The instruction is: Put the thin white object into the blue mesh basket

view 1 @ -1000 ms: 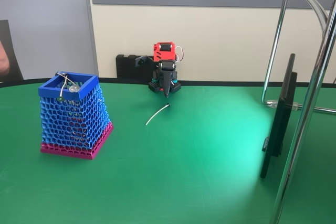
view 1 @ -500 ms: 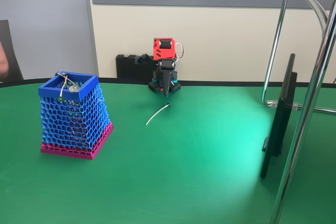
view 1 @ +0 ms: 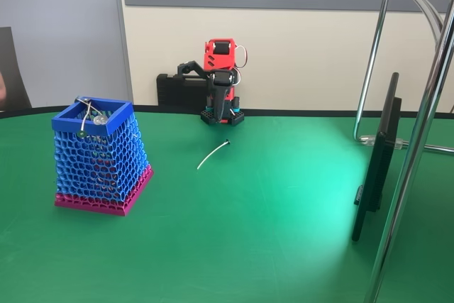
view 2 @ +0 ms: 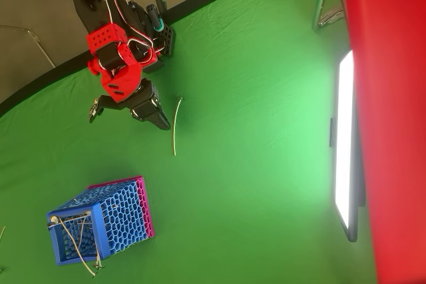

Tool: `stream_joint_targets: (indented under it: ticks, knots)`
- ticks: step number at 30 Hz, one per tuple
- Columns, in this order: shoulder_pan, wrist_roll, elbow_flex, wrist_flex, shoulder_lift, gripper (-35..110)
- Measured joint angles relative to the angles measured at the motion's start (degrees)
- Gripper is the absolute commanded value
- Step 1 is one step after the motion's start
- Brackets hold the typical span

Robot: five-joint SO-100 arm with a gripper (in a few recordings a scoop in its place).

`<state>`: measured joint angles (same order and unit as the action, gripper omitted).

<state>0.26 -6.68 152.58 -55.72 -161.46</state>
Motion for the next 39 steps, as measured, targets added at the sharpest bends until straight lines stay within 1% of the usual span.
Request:
stream_joint_targets:
  ticks: [5,10,17,21,28,30,34,39]
  knots:
    - [-0.1,-1.4,-7.6,-2.5,9.3,1]
    - [-1.3,-3.0,-11.7,-3.4,18.9,1]
    - [-1.1,-9.7,-17.9,-7.1,29.7,1]
    - [-0.4,-15.4,-21.9,-10.2,34.8,1]
    - [1.7,-32.7,-24.2,-11.6,44.0,1]
    - [1.9,-37.0,-24.3,-11.6,46.1,3]
    - [1.9,-41.7,-24.2,-11.6,49.7,7]
    - [-0.4,-41.9,-22.9,-12.8,50.9,10]
